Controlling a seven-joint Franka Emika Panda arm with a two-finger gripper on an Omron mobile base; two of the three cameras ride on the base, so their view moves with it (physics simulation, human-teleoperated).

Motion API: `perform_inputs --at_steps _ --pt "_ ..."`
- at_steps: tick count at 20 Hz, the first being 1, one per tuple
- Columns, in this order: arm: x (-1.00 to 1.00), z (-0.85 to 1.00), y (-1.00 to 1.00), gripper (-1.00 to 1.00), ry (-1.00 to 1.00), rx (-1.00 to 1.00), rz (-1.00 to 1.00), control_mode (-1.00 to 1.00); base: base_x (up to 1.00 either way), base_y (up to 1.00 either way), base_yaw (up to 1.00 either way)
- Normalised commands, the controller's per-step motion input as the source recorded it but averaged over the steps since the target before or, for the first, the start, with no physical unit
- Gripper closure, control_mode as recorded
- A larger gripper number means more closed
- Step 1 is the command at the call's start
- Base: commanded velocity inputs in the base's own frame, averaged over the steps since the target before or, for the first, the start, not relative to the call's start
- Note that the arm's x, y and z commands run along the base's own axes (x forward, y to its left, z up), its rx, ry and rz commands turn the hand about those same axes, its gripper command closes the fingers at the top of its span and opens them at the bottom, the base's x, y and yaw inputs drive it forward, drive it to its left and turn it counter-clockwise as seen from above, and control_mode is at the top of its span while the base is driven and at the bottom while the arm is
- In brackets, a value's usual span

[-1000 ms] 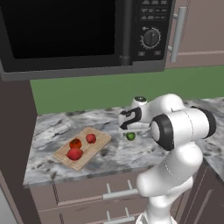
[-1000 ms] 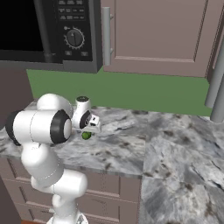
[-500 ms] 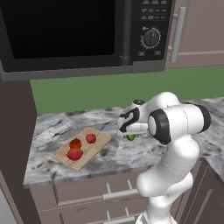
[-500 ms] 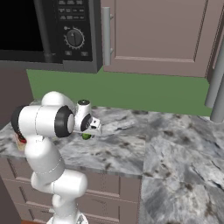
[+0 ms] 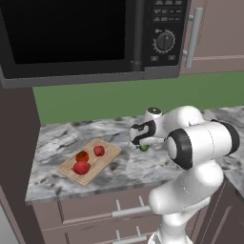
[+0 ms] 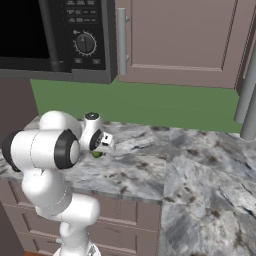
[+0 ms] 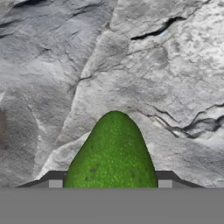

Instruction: Place the avocado, onion, tomato, and bell pepper on the cutting board.

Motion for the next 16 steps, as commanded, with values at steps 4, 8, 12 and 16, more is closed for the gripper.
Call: perform_inputs --at_steps 4,8,12,16 --pt "-0.25 0.55 0.00 1.00 -0.10 0.00 0.00 -1.00 0.00 0.00 0.00" --pt "-0.21 0.68 0.09 1.00 -0.02 0.00 0.00 -1.00 0.00 0.00 0.00" --pt "-0.21 0.70 0.25 1.00 0.00 0.00 0.00 -1.00 0.00 0.00 0.00" --pt "-0.09 0.56 0.49 1.00 0.00 0.00 0.00 -1.00 0.00 0.00 0.00"
